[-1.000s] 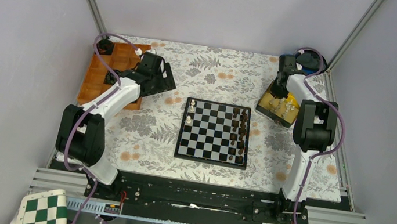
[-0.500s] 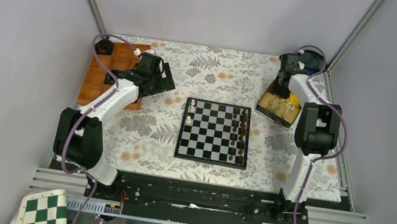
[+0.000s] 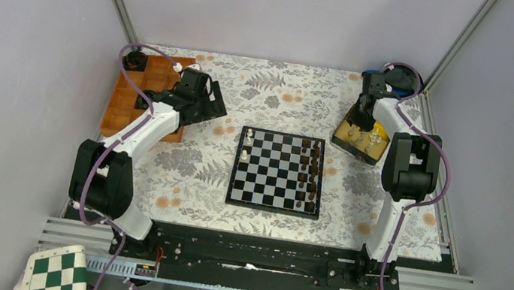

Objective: Set up the chess pieces on the board
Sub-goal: Pick up the chess piece from the storage box.

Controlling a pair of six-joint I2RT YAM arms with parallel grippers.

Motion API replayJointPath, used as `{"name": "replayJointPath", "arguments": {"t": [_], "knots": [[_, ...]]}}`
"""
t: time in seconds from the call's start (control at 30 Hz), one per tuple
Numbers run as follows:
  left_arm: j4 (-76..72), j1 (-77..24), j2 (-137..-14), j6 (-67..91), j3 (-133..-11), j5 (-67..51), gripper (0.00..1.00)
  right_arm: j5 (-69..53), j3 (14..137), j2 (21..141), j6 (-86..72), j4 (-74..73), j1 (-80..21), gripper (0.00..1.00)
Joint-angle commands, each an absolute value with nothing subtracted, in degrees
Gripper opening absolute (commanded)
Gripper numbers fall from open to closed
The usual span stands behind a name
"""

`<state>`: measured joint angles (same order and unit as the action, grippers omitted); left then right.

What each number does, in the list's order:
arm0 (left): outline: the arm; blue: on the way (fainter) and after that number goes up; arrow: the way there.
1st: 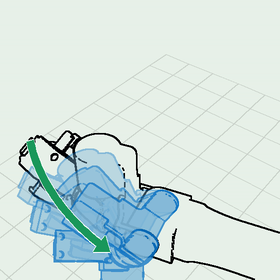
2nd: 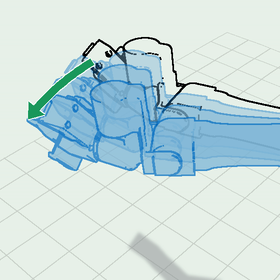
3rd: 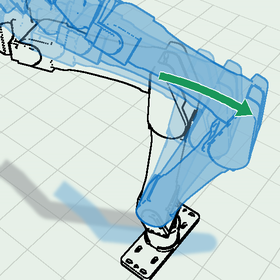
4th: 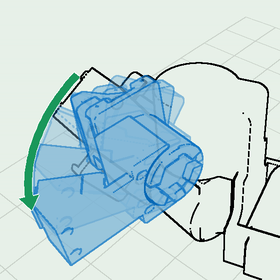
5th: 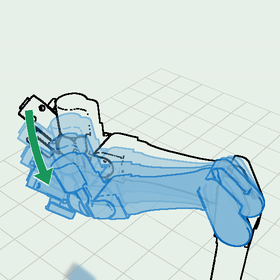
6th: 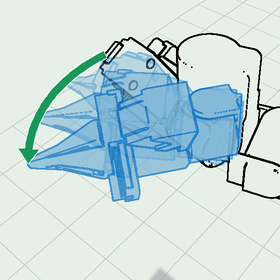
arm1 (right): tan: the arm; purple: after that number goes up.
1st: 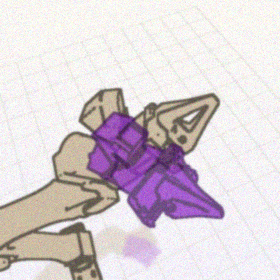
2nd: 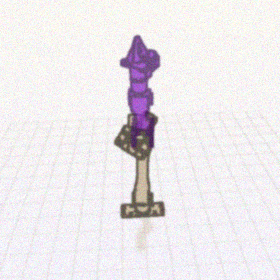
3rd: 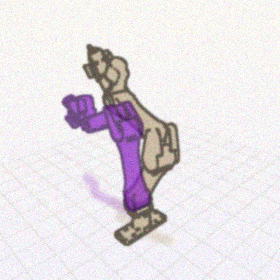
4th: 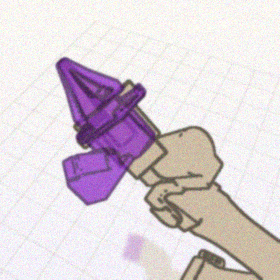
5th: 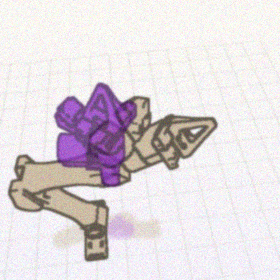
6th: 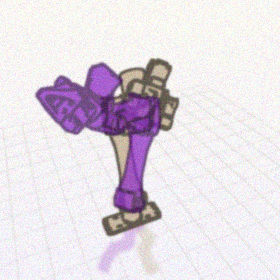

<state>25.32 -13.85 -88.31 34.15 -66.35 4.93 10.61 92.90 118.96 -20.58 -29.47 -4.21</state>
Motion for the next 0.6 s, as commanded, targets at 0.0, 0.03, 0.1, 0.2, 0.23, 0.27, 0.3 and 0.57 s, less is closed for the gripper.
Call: {"name": "replayJointPath", "arguments": {"t": [0.0, 0.03, 0.1, 0.2, 0.23, 0.27, 0.3, 0.57], "knots": [[23.6, -14.1, -87.0, 33.7, -65.7, 4.6, 0.99, 9.4, 93.2, 116.8, -20.2, -29.4, -4.0, 0.41], [23.6, -14.1, -87.1, 33.8, -65.7, 4.6, 0.99, 9.4, 93.3, 117.0, -20.2, -29.4, -4.0, 0.41], [23.6, -14.1, -87.1, 33.9, -65.6, 4.6, 0.99, 9.3, 93.6, 117.5, -20.2, -29.4, -4.0, 0.4], [23.6, -14.1, -87.2, 34.1, -65.5, 4.7, 0.99, 8.8, 94.1, 118.2, -20.3, -29.5, -4.0, 0.38], [23.6, -14.1, -87.3, 34.2, -65.5, 4.7, 0.99, 8.9, 94.2, 118.4, -20.2, -29.5, -4.0, 0.38], [23.6, -14.1, -87.3, 34.1, -65.5, 4.8, 0.99, 8.7, 94.4, 118.7, -20.3, -29.6, -4.0, 0.38], [23.6, -14.1, -87.3, 34.2, -65.6, 4.8, 0.99, 8.7, 94.7, 118.8, -20.2, -29.6, -4.0, 0.37], [23.5, -14.1, -88.1, 34.3, -65.9, 4.8, 0.99, 8.5, 95.6, 120.3, -20.2, -29.9, -4.0, 0.34]]}}
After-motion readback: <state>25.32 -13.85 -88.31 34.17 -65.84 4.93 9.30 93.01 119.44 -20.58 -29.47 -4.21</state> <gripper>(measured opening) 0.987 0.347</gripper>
